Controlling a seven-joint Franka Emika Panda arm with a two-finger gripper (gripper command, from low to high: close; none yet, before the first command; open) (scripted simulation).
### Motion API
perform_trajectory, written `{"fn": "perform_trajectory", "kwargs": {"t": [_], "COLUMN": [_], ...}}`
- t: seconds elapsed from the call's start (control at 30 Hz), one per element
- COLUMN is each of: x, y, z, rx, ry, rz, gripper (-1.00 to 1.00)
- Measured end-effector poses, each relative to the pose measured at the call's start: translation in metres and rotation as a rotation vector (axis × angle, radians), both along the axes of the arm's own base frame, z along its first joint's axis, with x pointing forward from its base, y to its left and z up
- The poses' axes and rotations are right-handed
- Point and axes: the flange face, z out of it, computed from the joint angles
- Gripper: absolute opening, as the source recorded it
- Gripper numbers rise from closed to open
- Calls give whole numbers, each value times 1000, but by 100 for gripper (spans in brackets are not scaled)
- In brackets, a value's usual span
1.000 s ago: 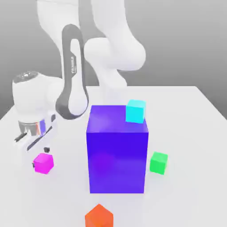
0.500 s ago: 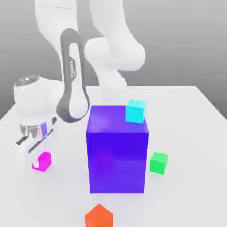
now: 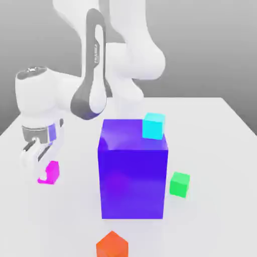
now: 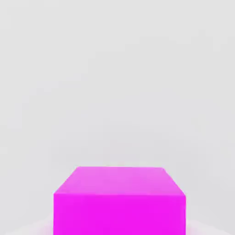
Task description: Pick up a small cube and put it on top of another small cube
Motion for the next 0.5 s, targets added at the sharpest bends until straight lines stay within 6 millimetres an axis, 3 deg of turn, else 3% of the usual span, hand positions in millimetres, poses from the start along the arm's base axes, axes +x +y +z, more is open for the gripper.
{"fn": "perform_trajectory", "kwargs": {"t": [0.27,0.5], "x": [70,121], "y": [50,111], "z": [6,11], "rx": [-57,-106], "ry": [66,130], "rz": [701,1307], "gripper": [-100,-100]}}
